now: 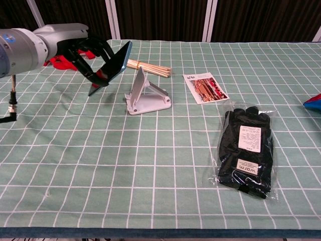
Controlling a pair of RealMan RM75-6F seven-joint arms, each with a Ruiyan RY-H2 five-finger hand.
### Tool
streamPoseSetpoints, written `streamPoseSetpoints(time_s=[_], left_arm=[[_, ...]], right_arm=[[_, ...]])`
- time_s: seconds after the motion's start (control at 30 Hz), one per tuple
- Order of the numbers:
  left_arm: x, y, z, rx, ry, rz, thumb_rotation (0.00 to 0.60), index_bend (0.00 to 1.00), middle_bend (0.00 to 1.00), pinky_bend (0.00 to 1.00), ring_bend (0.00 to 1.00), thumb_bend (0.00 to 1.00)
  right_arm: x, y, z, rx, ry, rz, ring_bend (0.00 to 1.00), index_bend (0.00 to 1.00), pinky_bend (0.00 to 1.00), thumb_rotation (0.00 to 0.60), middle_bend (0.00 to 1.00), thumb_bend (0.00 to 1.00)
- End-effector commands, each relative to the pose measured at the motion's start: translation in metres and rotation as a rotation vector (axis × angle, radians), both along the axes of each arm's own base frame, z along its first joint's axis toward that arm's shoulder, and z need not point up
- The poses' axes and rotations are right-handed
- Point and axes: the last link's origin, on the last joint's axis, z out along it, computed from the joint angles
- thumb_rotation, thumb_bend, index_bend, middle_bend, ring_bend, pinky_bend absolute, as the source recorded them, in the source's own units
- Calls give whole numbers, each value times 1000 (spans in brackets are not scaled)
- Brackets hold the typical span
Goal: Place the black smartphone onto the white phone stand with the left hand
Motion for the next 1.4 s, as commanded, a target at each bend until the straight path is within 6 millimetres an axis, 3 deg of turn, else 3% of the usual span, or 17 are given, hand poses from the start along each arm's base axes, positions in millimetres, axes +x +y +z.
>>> streamPoseSetpoints(time_s=[0.03,0.4,0.7,1.4], left_arm=[[18,-1,-7,-10,-146,72,600,580,648,0,126,417],[35,-3,-20,-33,-333,181,600,579,647,0,127,417],[34,-1,-29,-77,-451,260,600,574,645,0,127,415],[18,4,-41,-104,-517,328,600,571,644,0,127,413]], right_arm=[[0,0,0,0,-2,-1,0,0,148,600,0,101],[0,0,0,5,-11,-5,0,0,148,600,0,101],[0,0,0,8,-20,-8,0,0,148,600,0,101],[0,0,0,10,-27,-12,0,0,148,600,0,101]])
